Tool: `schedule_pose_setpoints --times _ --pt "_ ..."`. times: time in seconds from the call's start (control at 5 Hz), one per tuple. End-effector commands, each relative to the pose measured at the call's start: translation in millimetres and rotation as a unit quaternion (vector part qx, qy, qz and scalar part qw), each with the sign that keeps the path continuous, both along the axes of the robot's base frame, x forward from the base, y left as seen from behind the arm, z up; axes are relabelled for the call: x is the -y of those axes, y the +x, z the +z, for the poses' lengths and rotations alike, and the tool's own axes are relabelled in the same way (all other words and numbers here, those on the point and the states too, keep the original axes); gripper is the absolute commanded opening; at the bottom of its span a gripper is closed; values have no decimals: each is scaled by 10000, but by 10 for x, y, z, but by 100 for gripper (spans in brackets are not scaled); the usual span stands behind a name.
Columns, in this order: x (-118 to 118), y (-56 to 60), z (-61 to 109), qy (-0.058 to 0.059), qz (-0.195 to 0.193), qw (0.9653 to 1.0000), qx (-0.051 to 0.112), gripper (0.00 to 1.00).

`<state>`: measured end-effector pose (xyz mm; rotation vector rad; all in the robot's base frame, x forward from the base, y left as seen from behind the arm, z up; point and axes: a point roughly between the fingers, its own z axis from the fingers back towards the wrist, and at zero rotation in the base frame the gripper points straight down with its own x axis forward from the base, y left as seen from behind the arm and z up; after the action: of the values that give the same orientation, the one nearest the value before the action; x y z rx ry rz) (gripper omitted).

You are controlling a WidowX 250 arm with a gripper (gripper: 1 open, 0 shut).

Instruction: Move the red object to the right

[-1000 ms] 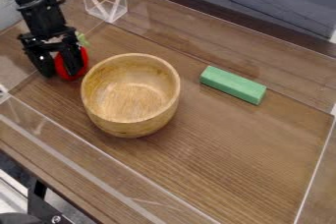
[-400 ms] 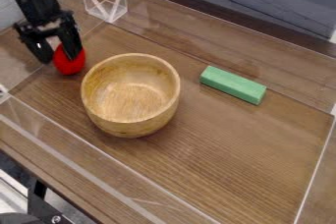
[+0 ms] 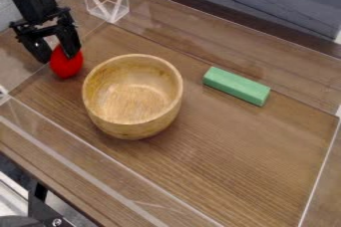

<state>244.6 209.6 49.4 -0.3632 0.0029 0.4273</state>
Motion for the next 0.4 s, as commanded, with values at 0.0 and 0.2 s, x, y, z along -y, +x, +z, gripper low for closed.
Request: schedule_pose_setpoints --times 0.0,0.2 --pt "-34 41 186 215 -126 9995 187 0" --pt "-2 50 261 234 -296 9991 213 0"
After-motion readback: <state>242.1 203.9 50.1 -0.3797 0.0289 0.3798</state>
